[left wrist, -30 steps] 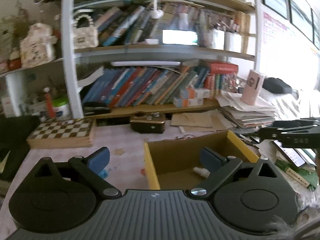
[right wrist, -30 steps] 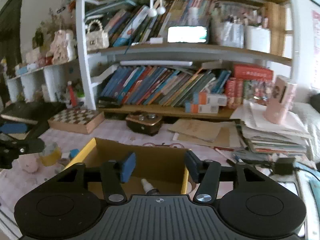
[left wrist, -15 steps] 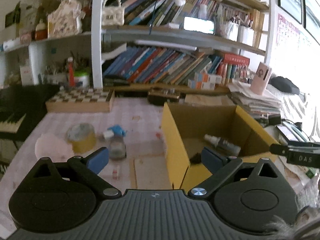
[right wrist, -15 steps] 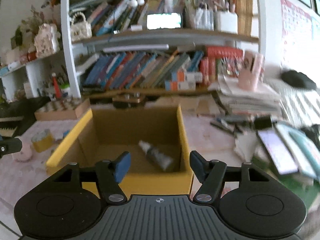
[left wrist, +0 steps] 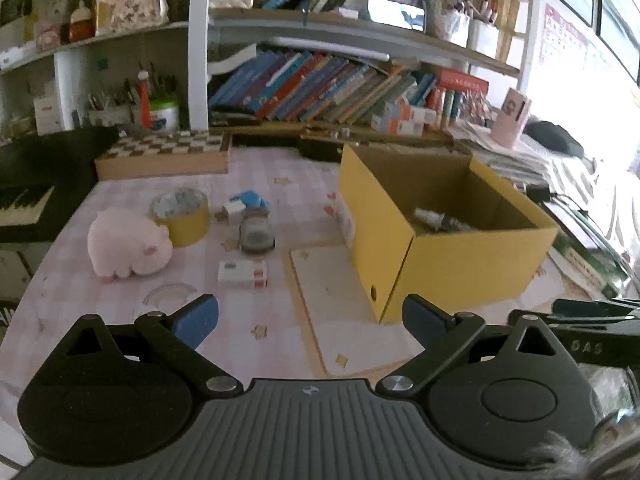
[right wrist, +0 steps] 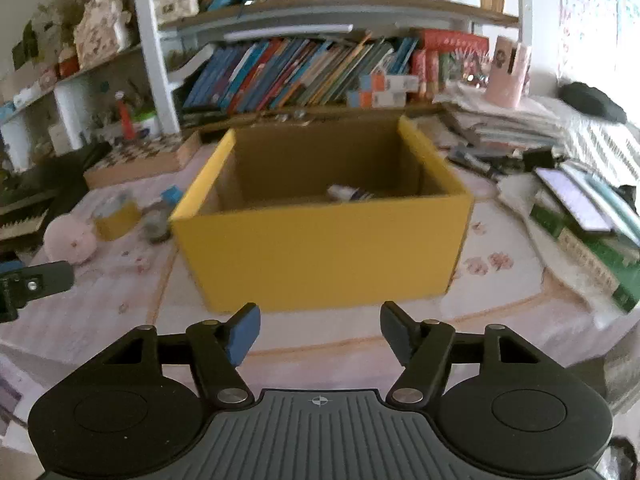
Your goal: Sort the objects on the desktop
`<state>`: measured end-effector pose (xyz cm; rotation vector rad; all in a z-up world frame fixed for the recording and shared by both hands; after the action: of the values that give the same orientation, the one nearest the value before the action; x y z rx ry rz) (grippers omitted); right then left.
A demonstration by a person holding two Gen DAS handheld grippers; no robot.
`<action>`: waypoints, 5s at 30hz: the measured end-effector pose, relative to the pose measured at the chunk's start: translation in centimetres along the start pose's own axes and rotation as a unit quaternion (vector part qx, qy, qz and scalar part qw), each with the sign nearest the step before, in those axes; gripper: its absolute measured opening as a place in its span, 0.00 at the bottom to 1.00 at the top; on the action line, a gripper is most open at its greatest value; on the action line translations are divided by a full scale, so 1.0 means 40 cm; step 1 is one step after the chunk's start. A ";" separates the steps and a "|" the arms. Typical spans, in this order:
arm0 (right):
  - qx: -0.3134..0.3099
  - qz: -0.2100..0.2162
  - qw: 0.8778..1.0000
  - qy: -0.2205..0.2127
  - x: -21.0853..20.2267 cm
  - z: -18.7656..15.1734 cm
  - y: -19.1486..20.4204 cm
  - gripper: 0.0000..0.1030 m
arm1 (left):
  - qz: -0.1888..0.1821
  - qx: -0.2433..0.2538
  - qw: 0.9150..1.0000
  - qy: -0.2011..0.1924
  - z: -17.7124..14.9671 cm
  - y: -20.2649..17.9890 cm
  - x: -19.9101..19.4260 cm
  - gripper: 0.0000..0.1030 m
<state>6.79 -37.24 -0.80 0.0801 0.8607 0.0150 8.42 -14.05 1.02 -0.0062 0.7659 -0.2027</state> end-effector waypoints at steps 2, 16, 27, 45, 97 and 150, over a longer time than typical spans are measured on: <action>-0.005 0.001 1.000 0.010 -0.001 -0.016 0.031 0.66 | -0.004 0.002 1.000 0.011 -0.010 0.016 0.000 0.96; -0.021 0.011 0.999 0.035 0.000 -0.086 0.187 0.72 | -0.020 0.007 0.999 0.043 -0.081 0.138 -0.031 0.96; -0.035 0.020 0.999 0.037 -0.007 -0.126 0.298 0.73 | -0.012 0.002 0.999 0.044 -0.119 0.232 -0.067 0.96; -0.093 0.045 0.994 0.035 -0.005 -0.135 0.456 0.79 | 0.017 -0.047 0.998 0.031 -0.161 0.374 -0.124 0.97; -0.131 0.076 0.984 0.091 0.436 0.155 0.542 0.79 | 0.103 -0.013 0.992 0.064 0.203 0.473 0.390 1.00; -0.114 0.113 0.987 0.009 0.193 0.187 0.446 0.54 | -0.017 -0.080 0.996 0.015 0.147 0.411 0.096 0.92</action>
<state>17.82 -19.60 -0.42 -0.0384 0.8585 0.3271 18.13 0.95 1.34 -0.1688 0.8117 -0.1725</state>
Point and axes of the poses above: each gripper's, at about its wrist camera, not at the fingertips, and x roughly the way its jaws point, y to its left, z to its top, the point moved 2 cm from there along x, roughly the way its jaws point, and after that the axes turned 8 degrees about y, right-handed, at the moved point
